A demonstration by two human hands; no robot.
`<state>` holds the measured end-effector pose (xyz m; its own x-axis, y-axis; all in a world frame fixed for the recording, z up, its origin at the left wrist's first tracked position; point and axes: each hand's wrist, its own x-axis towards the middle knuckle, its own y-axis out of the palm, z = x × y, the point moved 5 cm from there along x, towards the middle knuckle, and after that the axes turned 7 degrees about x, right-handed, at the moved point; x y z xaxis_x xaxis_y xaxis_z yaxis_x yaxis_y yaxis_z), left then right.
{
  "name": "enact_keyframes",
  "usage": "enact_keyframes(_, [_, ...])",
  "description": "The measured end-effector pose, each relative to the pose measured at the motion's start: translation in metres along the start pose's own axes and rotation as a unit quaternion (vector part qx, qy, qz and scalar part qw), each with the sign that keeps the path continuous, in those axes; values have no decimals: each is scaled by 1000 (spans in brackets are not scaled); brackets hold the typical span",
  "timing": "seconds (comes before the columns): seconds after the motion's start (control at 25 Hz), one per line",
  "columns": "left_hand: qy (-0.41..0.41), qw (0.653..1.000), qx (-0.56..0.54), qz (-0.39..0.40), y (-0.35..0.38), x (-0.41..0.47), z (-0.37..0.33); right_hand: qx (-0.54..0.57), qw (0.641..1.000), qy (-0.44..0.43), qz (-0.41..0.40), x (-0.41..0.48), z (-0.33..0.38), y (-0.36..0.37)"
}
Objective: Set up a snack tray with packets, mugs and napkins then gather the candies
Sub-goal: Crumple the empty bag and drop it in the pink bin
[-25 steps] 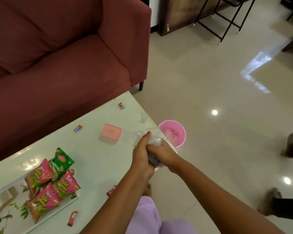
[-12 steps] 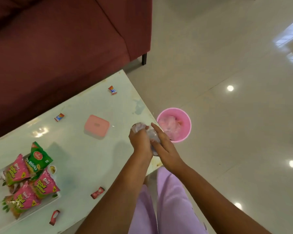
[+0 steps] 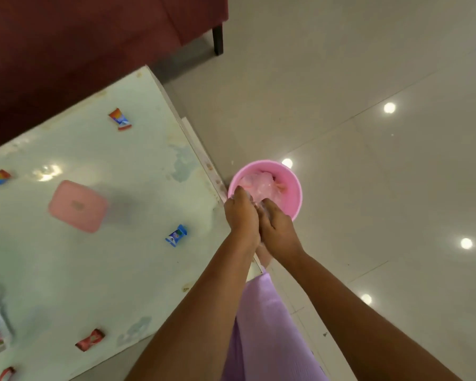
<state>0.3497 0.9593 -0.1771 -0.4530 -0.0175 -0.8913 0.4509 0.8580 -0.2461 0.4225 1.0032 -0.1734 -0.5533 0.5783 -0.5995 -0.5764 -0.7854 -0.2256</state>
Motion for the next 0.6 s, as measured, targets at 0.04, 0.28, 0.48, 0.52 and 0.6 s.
enact_keyframes(0.04, [-12,999,40,17,8,13,6,-11,1000,11,3,12,-15,-2])
enact_keyframes(0.28, [-5,980,190,56,29,55,33,-122,974,169,-84,79,-94,-37])
enact_keyframes(0.48, [-29,969,224,103,41,73,40,38,948,310,-70,113,-123,-27])
enact_keyframes(0.52, [-29,967,227,108,43,74,39,63,941,326,-68,117,-126,-28])
enact_keyframes(0.6, [-29,968,218,123,46,77,36,-7,949,311,-46,123,-129,-32])
